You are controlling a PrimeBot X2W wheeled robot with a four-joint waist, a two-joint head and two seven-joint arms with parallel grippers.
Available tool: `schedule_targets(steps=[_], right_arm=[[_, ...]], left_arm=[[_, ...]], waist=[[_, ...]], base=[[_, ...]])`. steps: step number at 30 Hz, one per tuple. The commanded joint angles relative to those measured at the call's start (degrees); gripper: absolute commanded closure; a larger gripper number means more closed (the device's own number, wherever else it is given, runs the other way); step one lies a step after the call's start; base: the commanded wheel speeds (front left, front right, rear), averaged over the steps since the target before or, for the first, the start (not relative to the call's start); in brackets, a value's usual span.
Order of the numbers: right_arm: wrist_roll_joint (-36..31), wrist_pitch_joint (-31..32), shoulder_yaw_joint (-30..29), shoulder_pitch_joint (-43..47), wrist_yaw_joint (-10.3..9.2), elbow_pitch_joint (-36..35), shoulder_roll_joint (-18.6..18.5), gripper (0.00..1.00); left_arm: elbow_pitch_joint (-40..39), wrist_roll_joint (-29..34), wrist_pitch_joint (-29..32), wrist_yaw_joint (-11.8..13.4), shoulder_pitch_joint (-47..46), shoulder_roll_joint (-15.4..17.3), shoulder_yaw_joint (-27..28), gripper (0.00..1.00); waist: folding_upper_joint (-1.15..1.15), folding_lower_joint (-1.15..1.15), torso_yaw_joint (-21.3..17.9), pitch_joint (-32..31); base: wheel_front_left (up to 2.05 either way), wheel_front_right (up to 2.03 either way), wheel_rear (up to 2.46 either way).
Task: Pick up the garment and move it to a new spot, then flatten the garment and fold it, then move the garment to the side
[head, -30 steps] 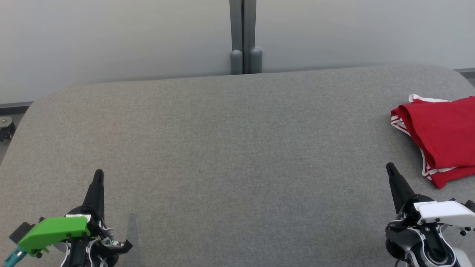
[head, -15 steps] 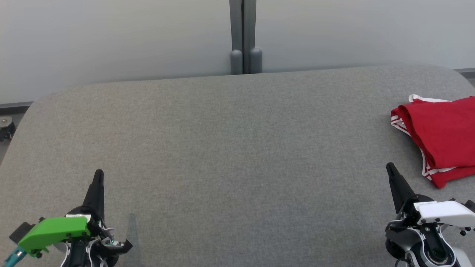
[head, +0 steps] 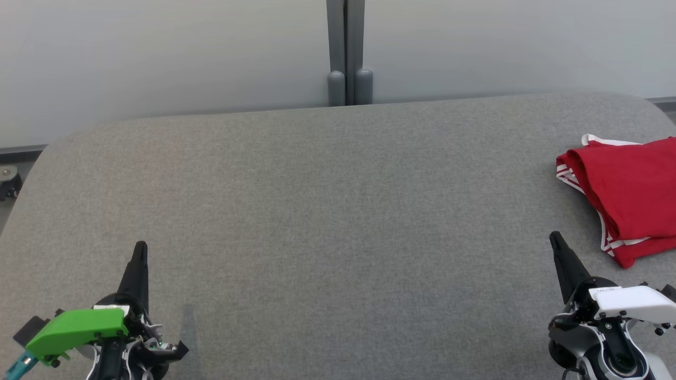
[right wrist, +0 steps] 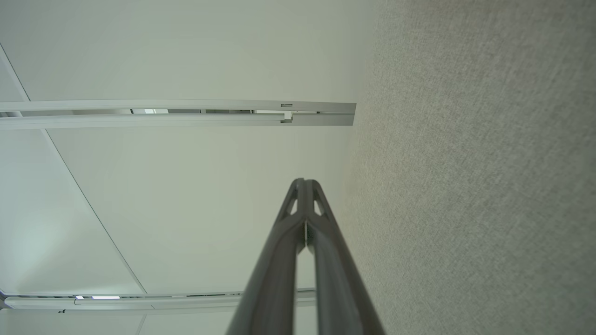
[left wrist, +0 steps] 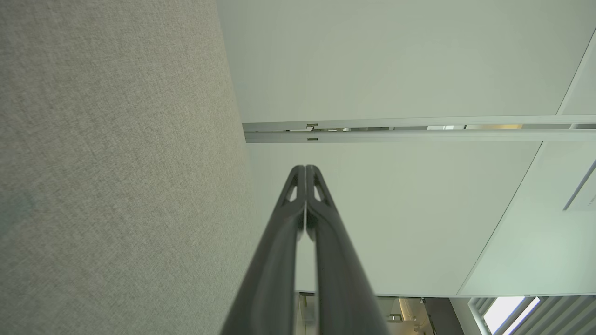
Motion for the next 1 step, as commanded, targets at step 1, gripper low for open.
schedule_targets(steps=[1], right_arm=[[0.11, 0.20, -0.10, -0.37, 0.00, -0.20, -0.30, 1.00]], left_arm=[[-0.21, -0.21, 0.19, -0.18, -0.61, 0.36, 0.09, 1.00]], waist=[[0.00, 0.00, 0.00, 0.00]], base=[[0.00, 0.00, 0.00]])
